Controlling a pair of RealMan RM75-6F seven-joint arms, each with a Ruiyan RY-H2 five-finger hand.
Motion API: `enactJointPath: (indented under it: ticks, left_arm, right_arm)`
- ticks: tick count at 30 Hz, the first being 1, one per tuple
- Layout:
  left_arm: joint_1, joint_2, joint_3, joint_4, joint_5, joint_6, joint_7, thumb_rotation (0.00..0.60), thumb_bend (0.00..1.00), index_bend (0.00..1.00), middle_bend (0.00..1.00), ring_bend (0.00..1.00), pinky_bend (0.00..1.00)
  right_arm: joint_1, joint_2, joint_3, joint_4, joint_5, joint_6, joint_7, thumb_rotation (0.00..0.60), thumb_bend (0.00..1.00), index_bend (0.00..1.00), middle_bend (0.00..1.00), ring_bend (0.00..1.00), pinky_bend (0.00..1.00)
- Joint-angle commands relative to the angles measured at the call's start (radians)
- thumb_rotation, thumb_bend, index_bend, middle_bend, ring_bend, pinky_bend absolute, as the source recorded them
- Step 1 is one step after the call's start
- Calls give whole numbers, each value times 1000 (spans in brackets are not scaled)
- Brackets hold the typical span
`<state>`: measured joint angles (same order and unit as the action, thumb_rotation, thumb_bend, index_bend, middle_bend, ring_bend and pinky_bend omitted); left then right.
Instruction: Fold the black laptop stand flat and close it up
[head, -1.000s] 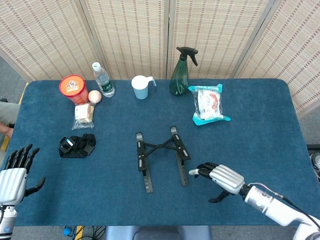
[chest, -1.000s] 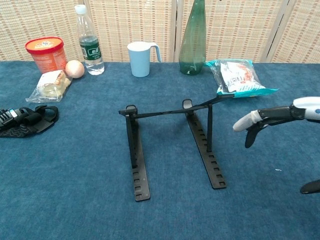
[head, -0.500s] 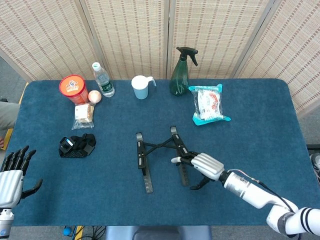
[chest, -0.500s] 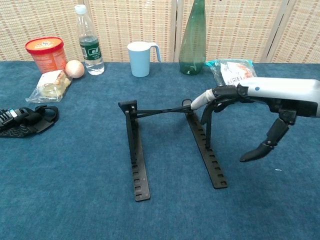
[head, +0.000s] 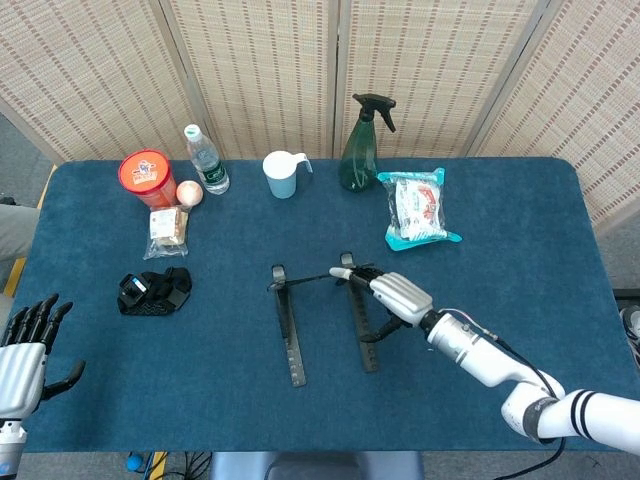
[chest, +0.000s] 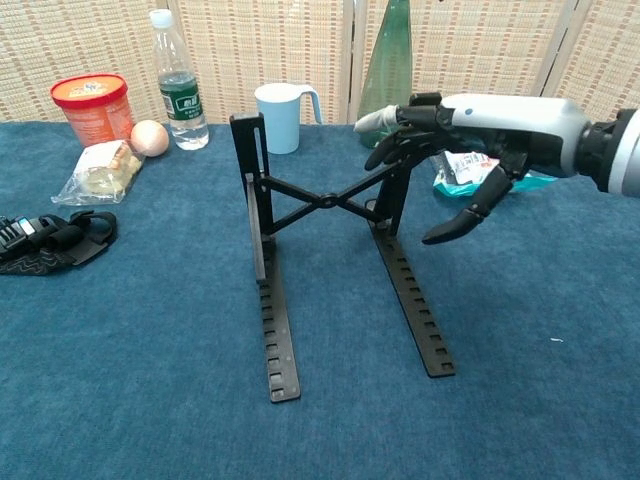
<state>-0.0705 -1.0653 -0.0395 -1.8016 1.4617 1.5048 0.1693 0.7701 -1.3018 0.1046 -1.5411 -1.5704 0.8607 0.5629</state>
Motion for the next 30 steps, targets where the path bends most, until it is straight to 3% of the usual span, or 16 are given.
enactJointPath:
  ticks: [1, 18, 30]
  left_arm:
    - [3, 1, 2, 1, 2, 3, -3, 600, 234, 91, 19, 9, 14]
    - [11, 1, 3, 17, 4, 6, -22, 600, 235, 115, 20, 9, 15]
    - [3, -11, 1, 33, 3, -10, -32, 600, 235, 115, 20, 9, 14]
  right_arm:
    - [24, -22, 28, 26, 37, -20, 23, 600, 0, 88, 217, 111, 165]
    - [83, -104, 80, 136, 135, -68, 48, 600, 0, 88, 216, 110, 165]
    - [34, -14, -23, 40, 35, -38, 138, 600, 0, 88, 216, 110, 165]
